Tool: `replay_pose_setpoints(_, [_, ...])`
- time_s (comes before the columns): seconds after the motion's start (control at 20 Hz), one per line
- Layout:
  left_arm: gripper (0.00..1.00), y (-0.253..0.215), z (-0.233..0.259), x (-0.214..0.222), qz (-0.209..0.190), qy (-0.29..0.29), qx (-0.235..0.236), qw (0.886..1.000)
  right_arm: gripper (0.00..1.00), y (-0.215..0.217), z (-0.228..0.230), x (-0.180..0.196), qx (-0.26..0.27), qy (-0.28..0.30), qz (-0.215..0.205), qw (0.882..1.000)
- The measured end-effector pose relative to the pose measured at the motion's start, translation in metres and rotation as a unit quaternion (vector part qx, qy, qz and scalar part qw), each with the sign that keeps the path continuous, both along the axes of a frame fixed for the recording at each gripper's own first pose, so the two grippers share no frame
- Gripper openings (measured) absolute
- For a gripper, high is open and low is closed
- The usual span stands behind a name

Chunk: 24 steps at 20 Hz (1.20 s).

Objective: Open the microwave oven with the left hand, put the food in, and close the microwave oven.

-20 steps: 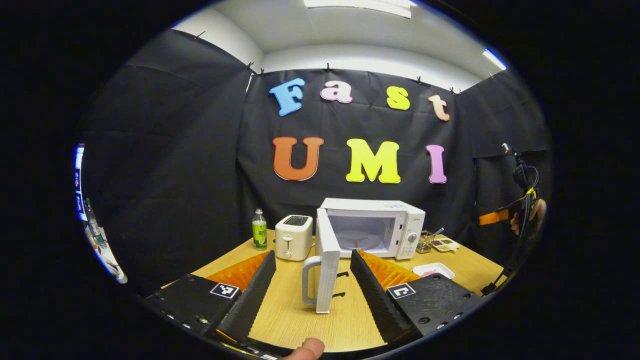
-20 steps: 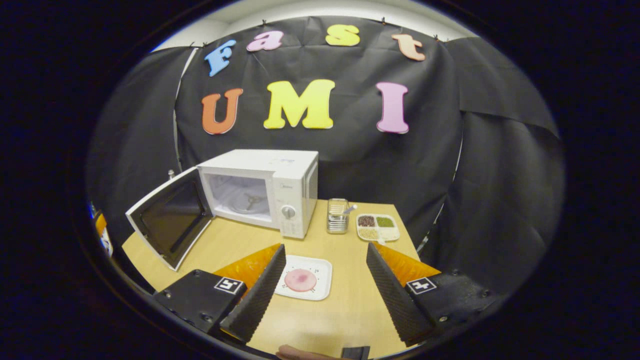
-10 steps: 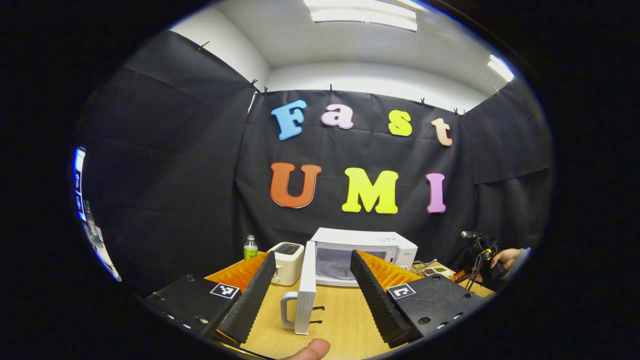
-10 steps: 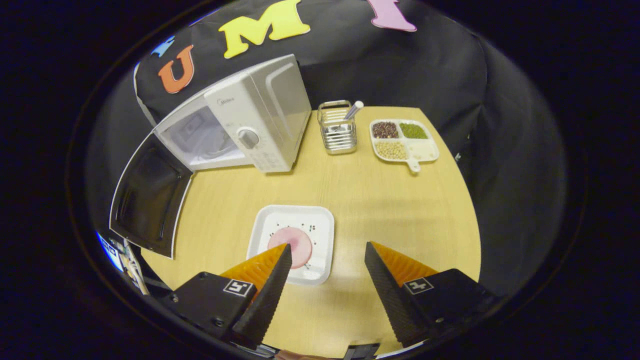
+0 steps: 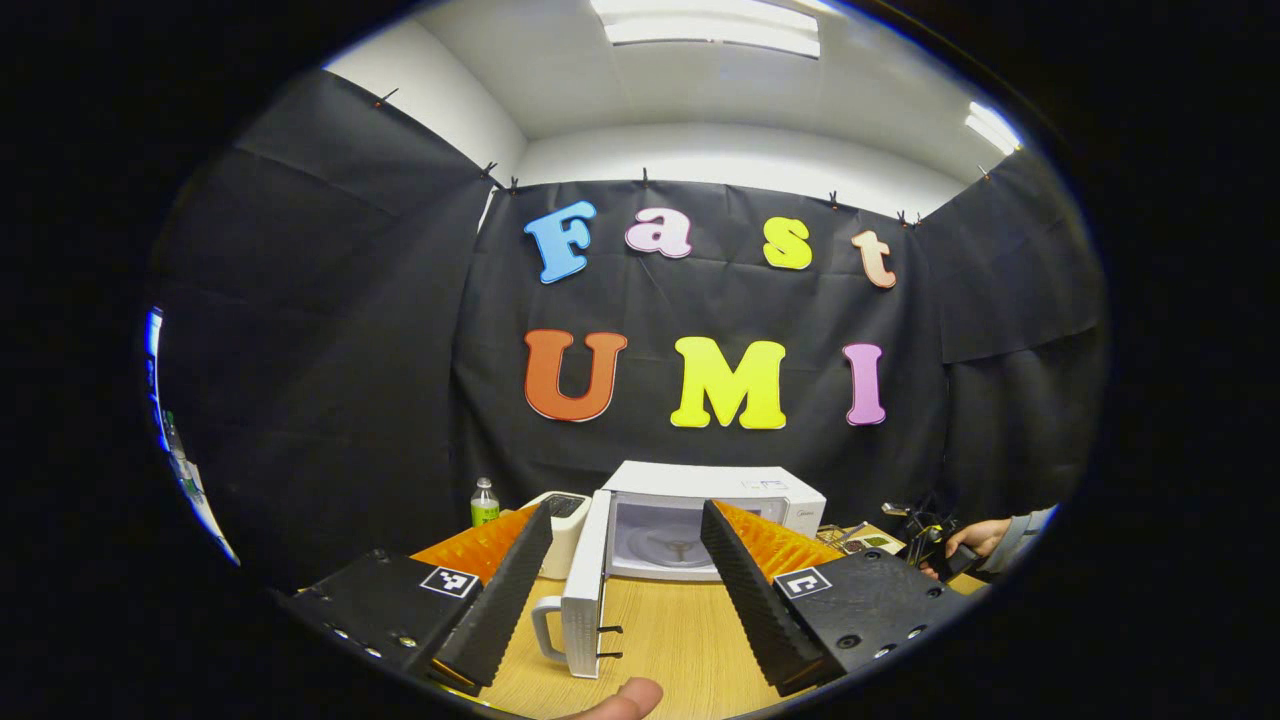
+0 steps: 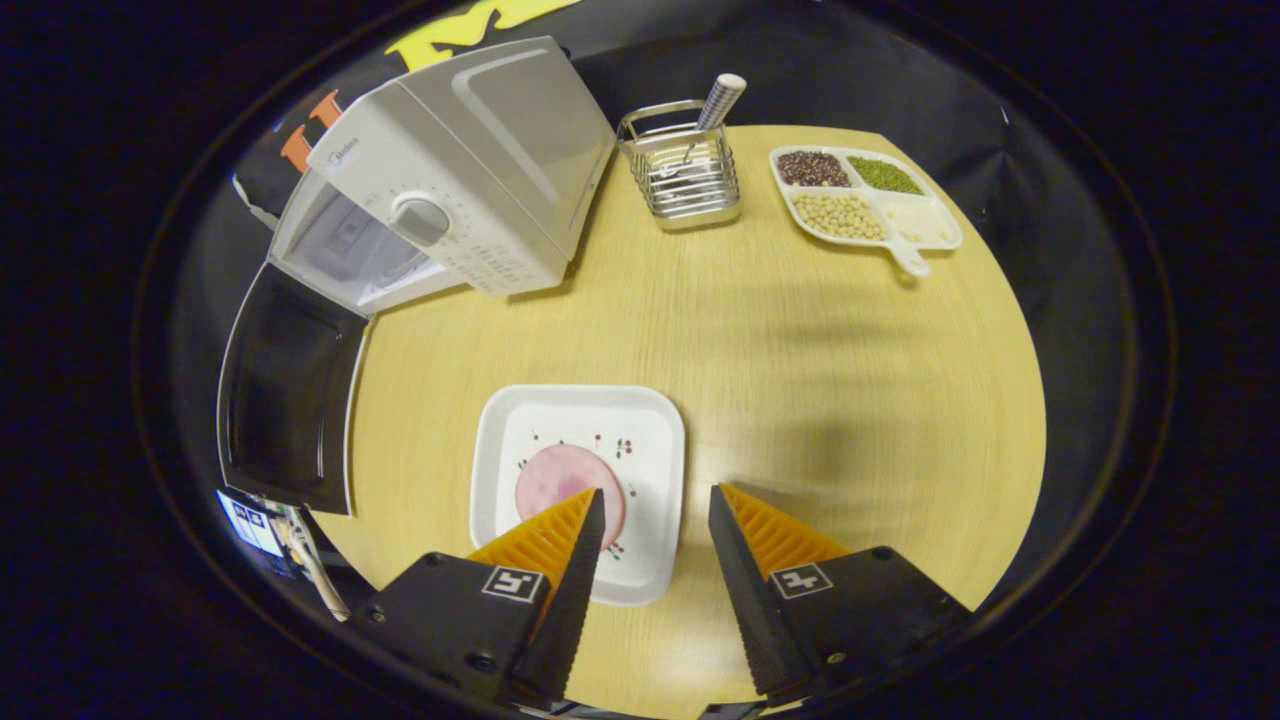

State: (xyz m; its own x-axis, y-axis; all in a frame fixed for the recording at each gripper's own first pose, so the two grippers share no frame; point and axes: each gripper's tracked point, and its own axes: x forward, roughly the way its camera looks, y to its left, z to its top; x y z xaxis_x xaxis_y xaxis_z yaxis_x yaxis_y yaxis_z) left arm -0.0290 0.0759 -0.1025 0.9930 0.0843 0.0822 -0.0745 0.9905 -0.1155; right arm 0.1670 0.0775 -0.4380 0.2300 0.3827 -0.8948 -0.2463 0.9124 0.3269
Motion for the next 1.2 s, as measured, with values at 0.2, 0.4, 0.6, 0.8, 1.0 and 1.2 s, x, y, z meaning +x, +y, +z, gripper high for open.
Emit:
replay_pose_setpoints(0.2, [0.92, 0.001, 0.001, 0.001, 0.002, -0.001, 0.006, 1.0, 0.31, -0.002, -0.007, 0.002, -0.013, 0.018, 0.013, 1.0])
replay_pose_setpoints(0.4, [0.92, 0.003, -0.004, 0.005, 0.003, 0.007, 0.01, 1.0, 0.29, -0.004, -0.017, -0.001, -0.01, 0.061, 0.024, 0.998])
replay_pose_setpoints(0.6, [0.92, 0.003, -0.008, 0.009, 0.006, 0.017, 0.01, 1.0, 0.14, -0.004, -0.022, 0.008, 0.004, 0.072, 0.048, 0.996])
replay_pose_setpoints(0.8, [0.92, 0.002, -0.014, 0.013, 0.008, 0.026, 0.01, 1.0, 0.04, -0.003, -0.024, 0.008, 0.021, 0.073, 0.054, 0.996])
replay_pose_setpoints(1.0, [0.92, 0.002, -0.01, 0.007, 0.004, 0.022, 0.008, 1.0, 0.04, -0.003, -0.022, 0.004, 0.079, 0.074, 0.01, 0.994])
replay_pose_setpoints(1.2, [0.92, 0.001, -0.008, -0.001, -0.006, 0.012, 0.015, 1.0, 0.04, 0.003, -0.02, -0.005, 0.147, 0.089, -0.052, 0.984])
